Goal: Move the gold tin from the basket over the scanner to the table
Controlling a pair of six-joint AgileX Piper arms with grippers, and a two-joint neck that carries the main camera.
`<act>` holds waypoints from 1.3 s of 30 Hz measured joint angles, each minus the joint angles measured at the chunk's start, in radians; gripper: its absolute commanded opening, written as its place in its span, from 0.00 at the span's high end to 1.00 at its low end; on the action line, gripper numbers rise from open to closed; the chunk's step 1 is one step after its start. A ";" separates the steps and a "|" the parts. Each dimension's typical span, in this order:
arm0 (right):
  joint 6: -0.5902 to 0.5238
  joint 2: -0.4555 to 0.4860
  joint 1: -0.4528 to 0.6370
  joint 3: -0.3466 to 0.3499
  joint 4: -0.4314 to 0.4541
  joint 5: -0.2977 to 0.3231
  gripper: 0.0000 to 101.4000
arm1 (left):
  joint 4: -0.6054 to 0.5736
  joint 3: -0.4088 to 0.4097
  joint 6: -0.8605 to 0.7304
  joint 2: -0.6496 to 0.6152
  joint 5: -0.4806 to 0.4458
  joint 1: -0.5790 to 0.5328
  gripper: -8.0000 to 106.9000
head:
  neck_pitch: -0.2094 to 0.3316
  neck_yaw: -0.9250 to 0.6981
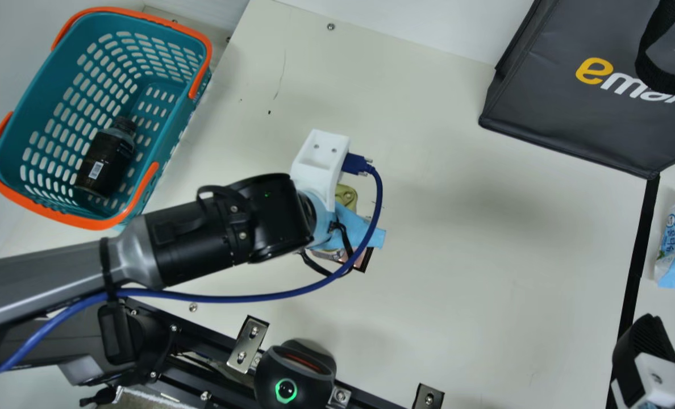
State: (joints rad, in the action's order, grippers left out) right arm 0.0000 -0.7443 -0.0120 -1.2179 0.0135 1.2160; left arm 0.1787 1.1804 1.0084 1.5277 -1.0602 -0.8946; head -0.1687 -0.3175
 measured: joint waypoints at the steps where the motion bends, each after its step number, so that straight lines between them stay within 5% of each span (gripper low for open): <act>1: 0.000 0.000 0.000 0.000 0.000 0.000 0.06 | 0.002 0.000 0.012 0.008 0.011 -0.004 1.00 | 0.000 0.000; 10: 0.000 0.000 0.000 0.000 0.000 0.000 0.06 | 0.017 0.062 0.128 0.109 0.065 -0.042 1.00 | 0.000 -0.002; 29: 0.000 0.000 0.000 0.000 0.000 -0.003 0.06 | 0.089 0.350 0.355 0.437 0.049 -0.155 1.00 | 0.000 0.000; 39: 0.000 0.000 0.000 0.000 0.000 -0.003 0.06 | 0.105 0.418 0.411 0.535 0.026 -0.178 0.71 | 0.000 -0.002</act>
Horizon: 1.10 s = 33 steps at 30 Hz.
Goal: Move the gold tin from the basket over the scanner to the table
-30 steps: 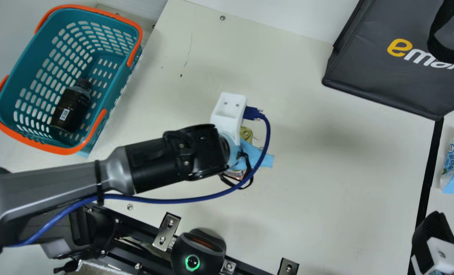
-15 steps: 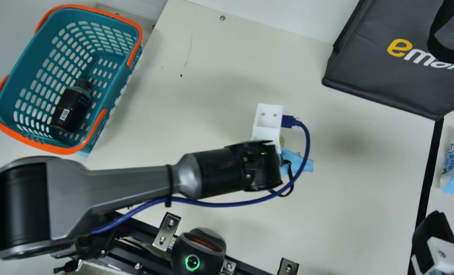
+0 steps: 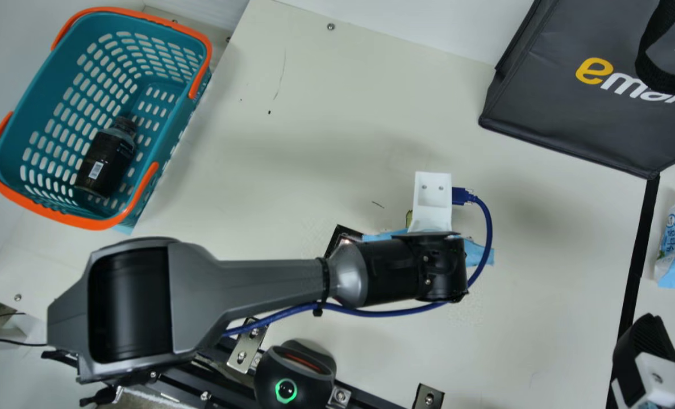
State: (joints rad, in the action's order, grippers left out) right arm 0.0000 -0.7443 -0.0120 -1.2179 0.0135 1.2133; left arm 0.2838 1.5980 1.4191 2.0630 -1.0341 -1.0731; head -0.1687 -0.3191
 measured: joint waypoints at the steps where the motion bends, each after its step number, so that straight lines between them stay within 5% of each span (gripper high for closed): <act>1: 0.000 0.000 0.000 0.000 0.000 0.000 0.06 | 0.000 0.002 0.002 0.003 -0.002 -0.002 0.68 | 0.000 0.000; 19: 0.000 0.000 0.000 0.000 0.000 0.000 0.06 | -0.171 -0.064 -0.108 -0.040 0.104 0.060 0.16 | 0.000 0.002; 33: 0.000 0.000 0.000 0.000 0.000 0.000 0.06 | -0.400 -0.270 -0.457 -0.285 0.233 0.203 0.15 | 0.000 0.002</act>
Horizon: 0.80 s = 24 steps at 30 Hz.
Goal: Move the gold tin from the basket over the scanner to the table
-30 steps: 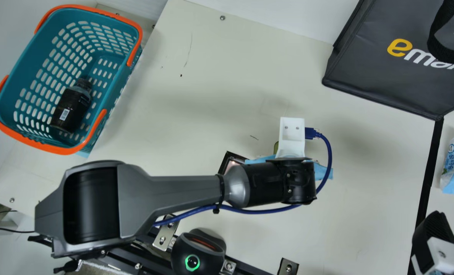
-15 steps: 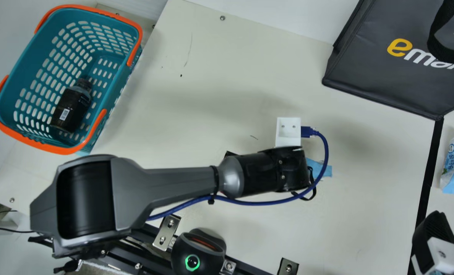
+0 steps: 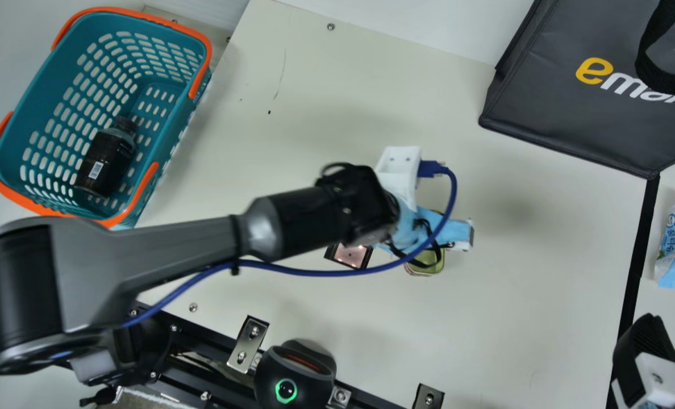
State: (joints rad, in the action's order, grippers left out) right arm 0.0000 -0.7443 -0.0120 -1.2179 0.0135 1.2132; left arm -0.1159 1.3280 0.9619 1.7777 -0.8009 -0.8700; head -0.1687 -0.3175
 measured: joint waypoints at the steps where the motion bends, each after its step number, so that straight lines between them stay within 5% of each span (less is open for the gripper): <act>1: 0.000 0.000 0.000 0.000 0.000 0.000 0.06 | -0.022 -0.020 -0.041 -0.027 0.005 0.017 0.15 | 0.000 -0.002; 9: 0.000 0.000 0.000 0.000 0.000 0.000 0.06 | -0.145 -0.158 -0.369 -0.255 -0.036 0.166 0.15 | 0.000 0.000; 24: 0.000 0.000 0.000 0.000 0.000 0.000 0.06 | -0.044 -0.297 -0.796 -0.627 -0.132 0.475 0.15 | 0.000 -0.002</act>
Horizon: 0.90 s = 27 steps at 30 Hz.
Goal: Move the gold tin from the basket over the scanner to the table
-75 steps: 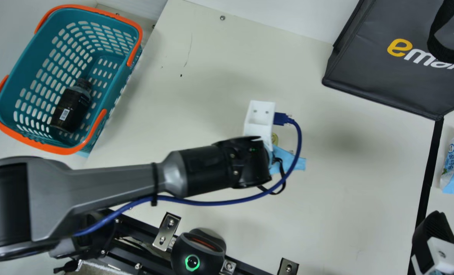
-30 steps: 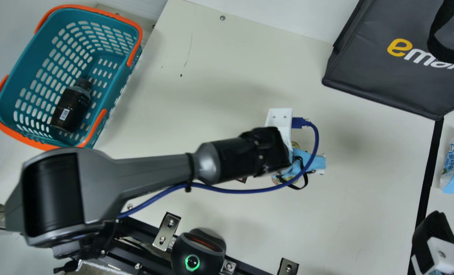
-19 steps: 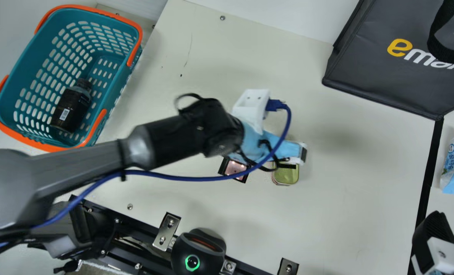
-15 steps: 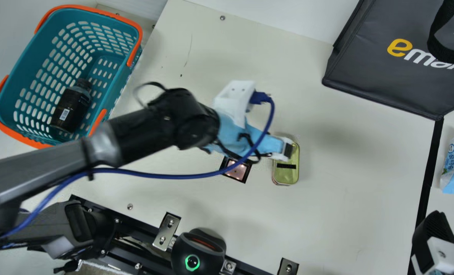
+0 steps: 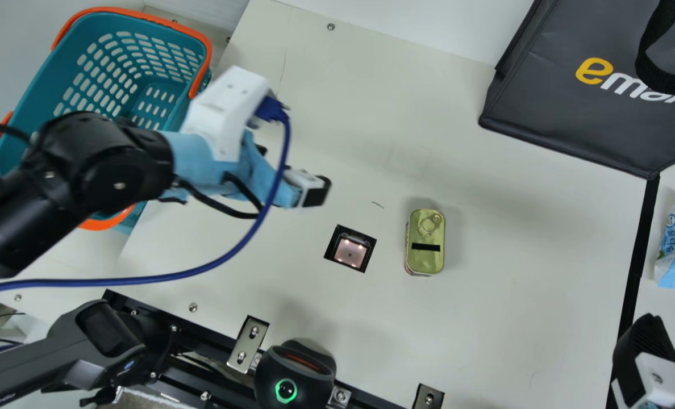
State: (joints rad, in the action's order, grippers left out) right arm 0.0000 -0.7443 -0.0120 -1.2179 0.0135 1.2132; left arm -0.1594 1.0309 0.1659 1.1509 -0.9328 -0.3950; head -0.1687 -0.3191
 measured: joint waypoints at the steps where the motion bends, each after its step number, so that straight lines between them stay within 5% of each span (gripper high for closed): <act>1: 0.000 0.000 0.000 0.000 0.000 0.000 0.06 | 0.007 -0.002 -0.010 -0.021 -0.002 0.018 0.15 | 0.002 0.000; 16: 0.000 0.000 0.000 0.000 0.000 -0.001 0.06 | 0.126 0.043 -0.045 -0.210 -0.003 0.323 0.15 | 0.000 0.072; 27: 0.000 0.000 0.000 0.000 0.000 -0.001 0.06 | 0.134 0.057 -0.045 -0.213 -0.010 0.357 0.15 | 0.000 0.321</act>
State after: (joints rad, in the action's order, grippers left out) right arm 0.0000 -0.7443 -0.0120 -1.2179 0.0135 1.2124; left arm -0.0259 1.0881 0.1211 0.9379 -0.9431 -0.0378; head -0.1687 0.0015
